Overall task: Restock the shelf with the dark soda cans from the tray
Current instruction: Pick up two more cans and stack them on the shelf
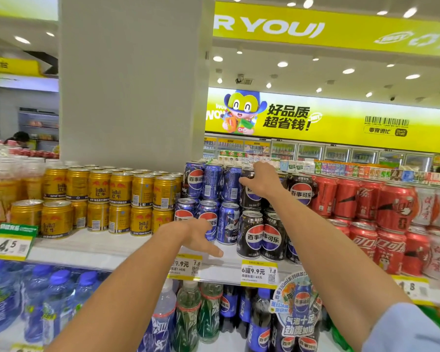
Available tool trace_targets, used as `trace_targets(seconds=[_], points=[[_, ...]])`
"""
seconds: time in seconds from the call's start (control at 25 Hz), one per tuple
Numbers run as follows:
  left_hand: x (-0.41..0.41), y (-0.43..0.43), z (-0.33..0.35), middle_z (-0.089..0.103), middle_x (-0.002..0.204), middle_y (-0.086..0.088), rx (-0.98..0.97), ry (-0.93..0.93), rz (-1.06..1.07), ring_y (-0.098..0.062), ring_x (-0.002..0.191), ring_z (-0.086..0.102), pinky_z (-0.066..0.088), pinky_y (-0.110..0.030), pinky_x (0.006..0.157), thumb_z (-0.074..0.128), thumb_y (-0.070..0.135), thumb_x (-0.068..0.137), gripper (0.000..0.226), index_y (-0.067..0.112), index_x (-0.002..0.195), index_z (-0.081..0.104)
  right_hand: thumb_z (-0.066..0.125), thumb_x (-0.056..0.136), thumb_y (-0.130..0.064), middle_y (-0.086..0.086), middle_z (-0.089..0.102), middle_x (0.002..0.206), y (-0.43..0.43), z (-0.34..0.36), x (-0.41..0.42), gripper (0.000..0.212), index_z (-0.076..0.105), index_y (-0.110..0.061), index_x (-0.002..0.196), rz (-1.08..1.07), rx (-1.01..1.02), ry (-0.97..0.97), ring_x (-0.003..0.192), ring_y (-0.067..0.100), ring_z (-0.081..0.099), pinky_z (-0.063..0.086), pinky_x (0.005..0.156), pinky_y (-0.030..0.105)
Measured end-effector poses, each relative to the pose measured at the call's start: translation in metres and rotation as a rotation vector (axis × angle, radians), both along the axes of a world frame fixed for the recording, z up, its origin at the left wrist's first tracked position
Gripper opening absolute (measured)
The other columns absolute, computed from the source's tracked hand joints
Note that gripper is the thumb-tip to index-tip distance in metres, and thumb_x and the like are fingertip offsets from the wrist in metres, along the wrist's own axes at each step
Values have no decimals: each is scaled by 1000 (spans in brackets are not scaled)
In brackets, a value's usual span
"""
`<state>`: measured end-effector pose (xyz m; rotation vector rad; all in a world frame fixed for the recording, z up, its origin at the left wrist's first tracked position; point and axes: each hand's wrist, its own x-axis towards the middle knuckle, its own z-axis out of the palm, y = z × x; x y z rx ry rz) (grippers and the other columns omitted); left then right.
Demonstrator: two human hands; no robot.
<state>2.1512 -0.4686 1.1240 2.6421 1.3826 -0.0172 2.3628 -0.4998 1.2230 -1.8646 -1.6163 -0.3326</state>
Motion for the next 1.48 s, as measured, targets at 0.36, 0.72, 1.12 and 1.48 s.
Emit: trace_targets(seconds=[0.36, 0.72, 1.12, 1.48], points=[[4, -4, 0, 25, 164, -1, -19, -12, 8, -30, 147, 32, 34, -53, 115, 62, 80, 70, 112, 21, 157, 23, 65, 97, -36, 4, 37, 52, 5, 3, -5, 57, 35, -12, 55, -94, -38, -157, 46, 17, 33, 26, 43, 29], [6, -8, 1, 27, 163, -3, -12, -25, -3, -31, 147, 33, 34, -52, 116, 63, 74, 76, 107, 17, 157, 23, 65, 96, -28, 4, 42, 57, 2, 7, -6, 48, 37, -13, 60, -124, -17, -271, 49, 18, 38, 30, 47, 30], [5, -6, -8, 30, 162, -2, -26, -37, 15, -30, 145, 35, 35, -51, 116, 65, 78, 70, 113, 18, 157, 23, 63, 99, -29, 4, 44, 67, 3, 1, -2, 34, 52, -7, 75, -135, -8, -361, 70, 28, 53, 40, 61, 35], [7, -32, -10, 37, 157, -3, -14, 44, 68, -29, 140, 41, 38, -50, 113, 61, 81, 69, 110, 15, 152, 32, 50, 102, -39, 11, 61, 108, -36, -31, -25, 35, 62, -7, 112, 110, 98, -501, 99, 32, 61, 55, 74, 43]])
